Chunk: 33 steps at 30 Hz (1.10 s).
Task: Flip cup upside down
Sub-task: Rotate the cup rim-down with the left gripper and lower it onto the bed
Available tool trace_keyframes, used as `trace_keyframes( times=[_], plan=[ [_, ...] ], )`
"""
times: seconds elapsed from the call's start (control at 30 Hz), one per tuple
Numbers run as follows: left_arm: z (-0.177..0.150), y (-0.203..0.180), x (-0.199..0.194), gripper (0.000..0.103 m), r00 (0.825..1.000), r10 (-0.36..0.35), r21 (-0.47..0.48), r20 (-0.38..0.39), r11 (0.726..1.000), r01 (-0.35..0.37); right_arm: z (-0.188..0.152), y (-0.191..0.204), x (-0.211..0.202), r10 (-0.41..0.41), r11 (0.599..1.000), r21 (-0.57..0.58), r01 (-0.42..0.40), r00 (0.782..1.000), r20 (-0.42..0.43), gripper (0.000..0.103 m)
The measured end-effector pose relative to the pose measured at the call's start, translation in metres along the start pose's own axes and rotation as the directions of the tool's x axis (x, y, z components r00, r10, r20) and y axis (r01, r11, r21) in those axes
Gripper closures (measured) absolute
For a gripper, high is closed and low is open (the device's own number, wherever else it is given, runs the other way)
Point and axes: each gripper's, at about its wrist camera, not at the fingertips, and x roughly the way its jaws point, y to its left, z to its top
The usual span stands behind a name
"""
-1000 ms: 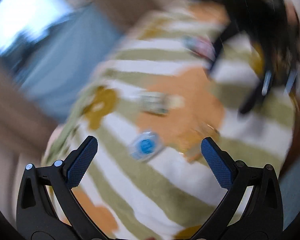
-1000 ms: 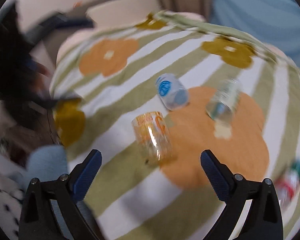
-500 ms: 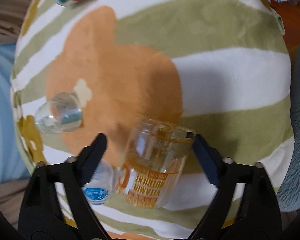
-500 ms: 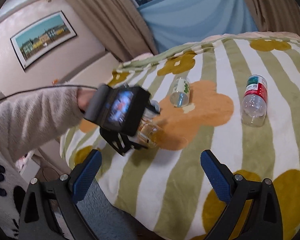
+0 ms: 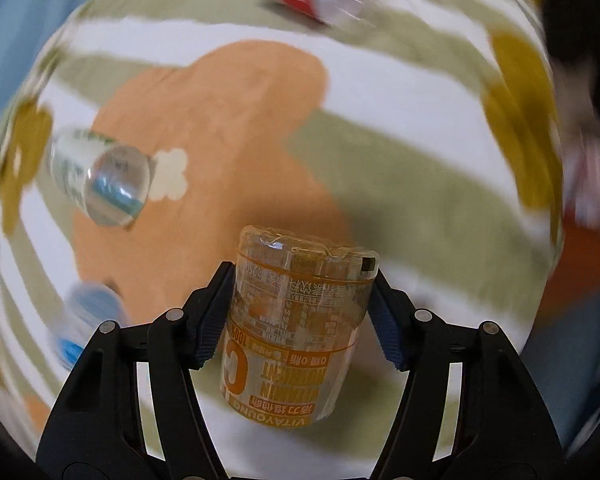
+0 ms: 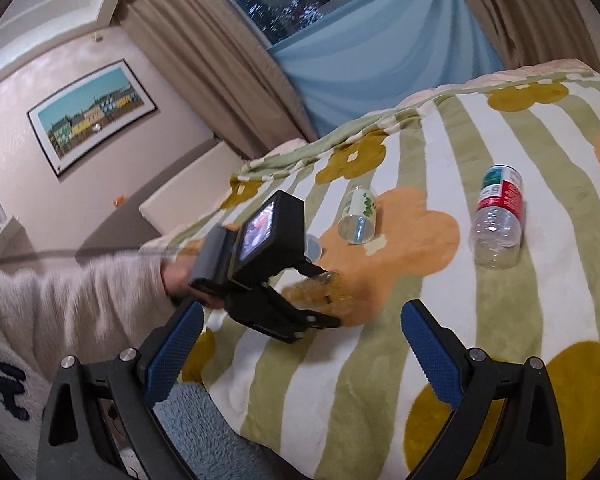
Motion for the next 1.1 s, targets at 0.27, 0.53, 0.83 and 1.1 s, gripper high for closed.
trace_keyframes(
  times=[0.27, 0.53, 0.83, 1.1],
  plan=[
    [0.004, 0.002, 0.01, 0.043, 1.0, -0.004, -0.204, -0.011, 0.979, 0.002, -0.005, 0.0, -0.009, -0.047, 0.999, -0.001, 0.047, 0.999, -0.01, 0.004],
    [0.045, 0.004, -0.003, 0.013, 0.987, -0.003, -0.076, -0.163, 0.997, -0.009, -0.01, -0.005, -0.011, -0.036, 0.999, 0.016, 0.036, 0.999, 0.013, 0.004],
    [0.079, 0.021, 0.026, 0.015, 0.919, -0.094, -0.047, -0.382, 0.995, 0.083, -0.013, -0.004, -0.007, -0.034, 0.999, 0.02, 0.034, 0.999, 0.015, 0.004],
    [0.094, 0.038, 0.034, 0.046, 0.915, -0.179, -0.115, -0.363, 0.983, 0.147, -0.014, -0.014, 0.0, -0.036, 0.998, 0.042, 0.036, 0.999, -0.005, 0.004]
  ],
)
